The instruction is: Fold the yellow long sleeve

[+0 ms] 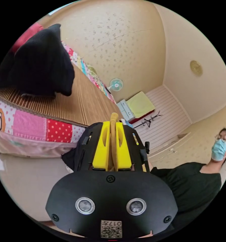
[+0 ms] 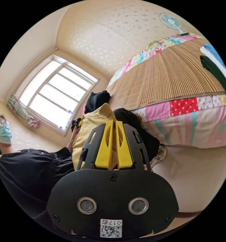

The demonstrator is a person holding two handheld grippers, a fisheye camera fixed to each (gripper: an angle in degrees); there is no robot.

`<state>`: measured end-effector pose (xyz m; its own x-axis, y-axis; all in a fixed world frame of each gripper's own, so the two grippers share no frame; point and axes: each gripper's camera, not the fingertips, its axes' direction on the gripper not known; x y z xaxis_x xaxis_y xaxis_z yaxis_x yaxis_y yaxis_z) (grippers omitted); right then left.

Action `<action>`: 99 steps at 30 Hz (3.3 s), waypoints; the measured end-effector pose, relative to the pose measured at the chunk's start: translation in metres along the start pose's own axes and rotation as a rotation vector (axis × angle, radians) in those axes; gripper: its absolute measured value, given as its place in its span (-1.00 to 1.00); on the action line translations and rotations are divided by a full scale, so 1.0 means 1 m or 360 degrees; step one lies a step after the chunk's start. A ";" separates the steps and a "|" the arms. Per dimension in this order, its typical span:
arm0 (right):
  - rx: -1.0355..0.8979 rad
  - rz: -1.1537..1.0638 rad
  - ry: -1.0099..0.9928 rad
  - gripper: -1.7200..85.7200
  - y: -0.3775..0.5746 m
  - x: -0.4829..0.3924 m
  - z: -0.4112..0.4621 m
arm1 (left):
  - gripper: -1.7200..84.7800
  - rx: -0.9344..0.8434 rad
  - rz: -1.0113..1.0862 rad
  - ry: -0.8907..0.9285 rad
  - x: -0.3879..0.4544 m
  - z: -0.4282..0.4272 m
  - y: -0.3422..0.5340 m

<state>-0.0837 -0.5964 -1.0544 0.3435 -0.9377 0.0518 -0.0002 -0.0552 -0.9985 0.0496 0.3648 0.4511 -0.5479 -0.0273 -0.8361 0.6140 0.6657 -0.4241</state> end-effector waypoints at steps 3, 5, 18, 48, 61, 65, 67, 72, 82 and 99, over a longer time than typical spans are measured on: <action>-0.0047 0.0219 0.0112 -0.91 0.006 0.017 0.011 | -0.72 0.0132 -0.0266 -0.0034 -0.035 -0.015 0.007; 0.0006 0.0279 0.0157 -0.90 0.019 0.017 0.001 | -0.62 0.0244 -0.0318 0.0097 -0.045 -0.036 0.018; -0.0229 -0.0152 0.0114 -0.89 -0.028 -0.072 0.045 | -0.31 -0.0600 -0.0818 0.0364 -0.091 -0.085 0.102; -0.1611 -0.0461 -0.0100 -0.46 -0.118 -0.277 0.370 | -0.84 -0.1083 -0.0116 -0.0262 0.086 -0.008 0.084; -0.1458 -0.0365 -0.0217 -0.52 -0.105 -0.234 0.340 | -0.84 -0.1370 0.0143 -0.1065 0.192 0.067 0.107; -0.1321 -0.0264 -0.0311 -0.55 -0.099 -0.203 0.316 | -0.83 -0.1403 0.0137 -0.1065 0.194 0.074 0.110; -0.1314 -0.0247 -0.0333 -0.56 -0.096 -0.193 0.310 | -0.82 -0.1393 0.0080 -0.1007 0.184 0.070 0.108; -0.1278 -0.0208 -0.0394 -0.55 -0.093 -0.176 0.301 | -0.81 -0.1356 -0.0014 -0.0777 0.151 0.061 0.108; -0.1271 -0.0147 -0.0441 -0.56 -0.091 -0.158 0.294 | -0.84 -0.1193 -0.0129 -0.0335 0.110 0.034 0.115; -0.1310 -0.0208 -0.0400 -0.48 -0.090 -0.174 0.286 | -0.84 -0.1295 0.0170 -0.0545 0.163 0.035 0.108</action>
<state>0.1252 -0.3300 -0.9792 0.5854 -0.8083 0.0622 -0.5919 -0.4786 -0.6485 0.0465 0.4061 0.2562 -0.2308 -0.0693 -0.9705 -0.0133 0.9976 -0.0681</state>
